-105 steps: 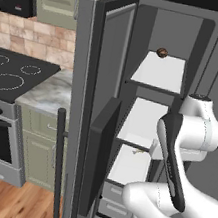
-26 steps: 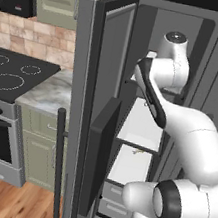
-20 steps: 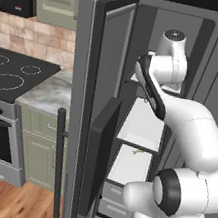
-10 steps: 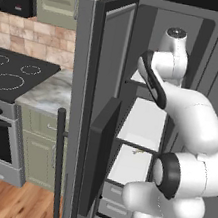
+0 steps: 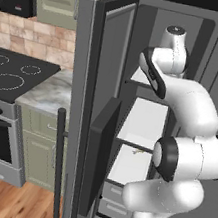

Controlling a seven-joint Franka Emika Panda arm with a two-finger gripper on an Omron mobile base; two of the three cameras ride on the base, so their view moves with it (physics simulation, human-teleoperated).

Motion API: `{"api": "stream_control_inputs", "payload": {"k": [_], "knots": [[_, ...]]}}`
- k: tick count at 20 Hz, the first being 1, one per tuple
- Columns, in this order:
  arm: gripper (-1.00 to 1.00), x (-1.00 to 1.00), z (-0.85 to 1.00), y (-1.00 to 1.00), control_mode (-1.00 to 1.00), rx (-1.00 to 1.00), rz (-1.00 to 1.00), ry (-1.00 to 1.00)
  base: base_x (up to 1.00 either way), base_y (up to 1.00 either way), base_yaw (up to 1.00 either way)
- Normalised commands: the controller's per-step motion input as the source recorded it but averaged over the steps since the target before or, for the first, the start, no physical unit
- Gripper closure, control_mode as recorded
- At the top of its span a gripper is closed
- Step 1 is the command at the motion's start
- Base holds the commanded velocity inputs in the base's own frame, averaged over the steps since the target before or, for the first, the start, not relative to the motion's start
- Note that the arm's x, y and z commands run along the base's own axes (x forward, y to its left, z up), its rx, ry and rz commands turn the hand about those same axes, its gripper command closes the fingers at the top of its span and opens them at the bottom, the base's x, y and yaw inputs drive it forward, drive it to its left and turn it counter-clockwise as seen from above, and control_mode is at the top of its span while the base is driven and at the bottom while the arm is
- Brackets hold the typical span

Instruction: Store the kebab skewer in the freezer for long-term storage. Close the freezer door after placing the cooked food.

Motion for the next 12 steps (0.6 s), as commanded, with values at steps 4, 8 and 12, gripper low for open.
{"api": "stream_control_inputs", "payload": {"k": [4,8,12], "knots": [[1.0,0.35,-0.04,-0.18,-1.0,0.0,0.0,0.06,0.0,0.0,0.0],[1.0,0.39,-0.04,-0.14,-1.0,0.0,0.0,0.05,0.0,0.0,0.0],[1.0,0.36,-0.08,-0.12,-1.0,0.0,0.0,0.05,0.0,0.0,0.0]]}}
